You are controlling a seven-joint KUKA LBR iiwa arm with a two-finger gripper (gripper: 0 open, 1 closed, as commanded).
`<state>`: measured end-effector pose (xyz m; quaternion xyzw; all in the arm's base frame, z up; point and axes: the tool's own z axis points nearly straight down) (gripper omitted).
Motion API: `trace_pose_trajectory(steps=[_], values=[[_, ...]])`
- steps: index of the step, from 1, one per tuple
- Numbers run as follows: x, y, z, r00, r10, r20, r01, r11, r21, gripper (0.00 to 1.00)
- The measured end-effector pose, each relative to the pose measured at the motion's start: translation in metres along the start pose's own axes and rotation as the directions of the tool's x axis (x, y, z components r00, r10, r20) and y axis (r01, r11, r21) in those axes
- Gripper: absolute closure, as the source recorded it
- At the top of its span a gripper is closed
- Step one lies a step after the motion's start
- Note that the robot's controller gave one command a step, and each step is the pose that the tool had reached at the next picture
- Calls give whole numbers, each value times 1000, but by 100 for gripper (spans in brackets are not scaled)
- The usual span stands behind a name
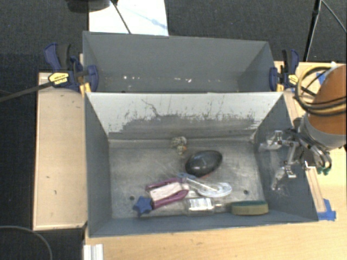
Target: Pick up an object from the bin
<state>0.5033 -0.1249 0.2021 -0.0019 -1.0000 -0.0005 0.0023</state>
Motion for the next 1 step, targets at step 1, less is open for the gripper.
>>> trace_pose_trajectory(steps=[1], values=[[0, 69, 127, 986, -165, 17, 165, 986, 3, 0]])
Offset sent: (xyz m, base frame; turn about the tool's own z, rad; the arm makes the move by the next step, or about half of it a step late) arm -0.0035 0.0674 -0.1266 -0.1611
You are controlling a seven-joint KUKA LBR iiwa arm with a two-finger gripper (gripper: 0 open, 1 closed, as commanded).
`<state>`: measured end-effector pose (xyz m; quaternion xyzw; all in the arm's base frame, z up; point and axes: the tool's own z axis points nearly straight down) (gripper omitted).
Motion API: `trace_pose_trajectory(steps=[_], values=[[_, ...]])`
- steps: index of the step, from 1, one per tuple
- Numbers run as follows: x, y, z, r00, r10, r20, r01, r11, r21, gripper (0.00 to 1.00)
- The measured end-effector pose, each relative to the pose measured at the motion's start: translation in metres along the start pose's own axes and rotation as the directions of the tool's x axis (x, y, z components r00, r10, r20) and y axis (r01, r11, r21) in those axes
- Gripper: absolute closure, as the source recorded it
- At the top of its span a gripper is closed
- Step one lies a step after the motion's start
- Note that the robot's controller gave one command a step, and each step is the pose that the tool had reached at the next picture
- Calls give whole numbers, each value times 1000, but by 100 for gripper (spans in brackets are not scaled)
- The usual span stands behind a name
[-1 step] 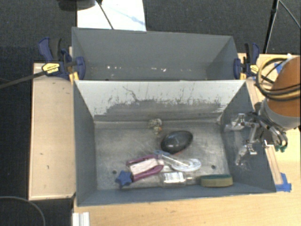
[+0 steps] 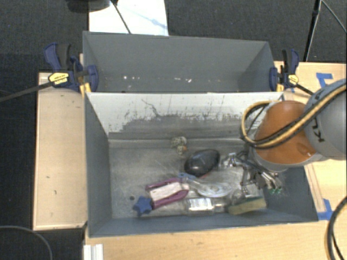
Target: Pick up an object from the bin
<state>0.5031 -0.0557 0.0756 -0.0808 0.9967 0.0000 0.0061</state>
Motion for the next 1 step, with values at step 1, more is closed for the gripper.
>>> trace_pose_trajectory(steps=[1], values=[[-4, 60, 1, 1000, -16, 3, 16, 1000, 2, 0]])
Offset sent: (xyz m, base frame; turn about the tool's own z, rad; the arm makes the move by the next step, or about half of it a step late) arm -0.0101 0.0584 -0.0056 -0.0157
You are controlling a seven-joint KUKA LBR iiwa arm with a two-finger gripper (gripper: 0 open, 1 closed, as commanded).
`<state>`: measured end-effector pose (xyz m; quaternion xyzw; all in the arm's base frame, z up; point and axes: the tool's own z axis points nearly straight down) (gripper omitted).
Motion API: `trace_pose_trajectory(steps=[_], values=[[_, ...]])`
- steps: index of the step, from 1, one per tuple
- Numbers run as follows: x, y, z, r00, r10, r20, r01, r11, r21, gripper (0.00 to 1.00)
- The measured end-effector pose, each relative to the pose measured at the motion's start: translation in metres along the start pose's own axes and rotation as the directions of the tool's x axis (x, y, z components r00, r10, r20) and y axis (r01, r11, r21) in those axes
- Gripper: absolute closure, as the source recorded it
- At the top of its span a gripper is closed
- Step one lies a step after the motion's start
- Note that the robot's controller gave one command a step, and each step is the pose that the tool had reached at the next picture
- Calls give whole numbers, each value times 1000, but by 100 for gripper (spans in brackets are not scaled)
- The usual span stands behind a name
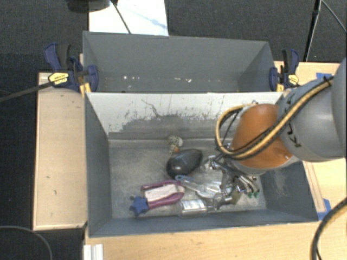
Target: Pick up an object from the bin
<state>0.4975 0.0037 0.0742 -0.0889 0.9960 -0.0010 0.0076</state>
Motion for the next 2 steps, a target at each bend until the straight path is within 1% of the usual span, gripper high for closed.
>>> trace_pose_trajectory(steps=[1, 2], values=[[-2, -2, -2, 1000, -3, 10, 3, 1000, 1, 100], [9, 9, -2, 999, 37, 11, -37, 999, 2, 100]])
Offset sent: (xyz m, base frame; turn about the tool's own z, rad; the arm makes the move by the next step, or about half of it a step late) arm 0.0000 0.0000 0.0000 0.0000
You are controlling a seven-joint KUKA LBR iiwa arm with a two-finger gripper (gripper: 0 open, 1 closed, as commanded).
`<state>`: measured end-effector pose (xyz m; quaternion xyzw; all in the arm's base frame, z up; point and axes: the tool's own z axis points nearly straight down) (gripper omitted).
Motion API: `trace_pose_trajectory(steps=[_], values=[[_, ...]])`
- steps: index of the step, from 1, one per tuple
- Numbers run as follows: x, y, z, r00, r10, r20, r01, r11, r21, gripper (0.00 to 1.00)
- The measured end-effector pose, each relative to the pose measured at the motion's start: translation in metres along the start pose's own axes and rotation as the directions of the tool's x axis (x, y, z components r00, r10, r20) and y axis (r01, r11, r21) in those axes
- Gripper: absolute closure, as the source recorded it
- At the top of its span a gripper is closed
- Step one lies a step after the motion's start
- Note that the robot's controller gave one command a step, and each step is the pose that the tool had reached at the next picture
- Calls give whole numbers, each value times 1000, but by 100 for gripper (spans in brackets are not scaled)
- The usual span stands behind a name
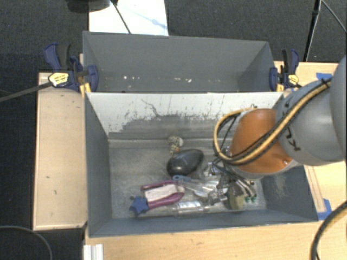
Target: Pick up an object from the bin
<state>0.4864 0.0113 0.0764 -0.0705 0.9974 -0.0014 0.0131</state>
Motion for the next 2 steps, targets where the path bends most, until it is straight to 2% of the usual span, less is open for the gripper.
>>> trace_pose_trajectory(steps=[1, 2], values=[[-22, -15, -118, 1000, 16, -15, -16, 1000, -3, 100], [-19, -6, -233, 998, 67, -14, -67, 998, -3, 100]])
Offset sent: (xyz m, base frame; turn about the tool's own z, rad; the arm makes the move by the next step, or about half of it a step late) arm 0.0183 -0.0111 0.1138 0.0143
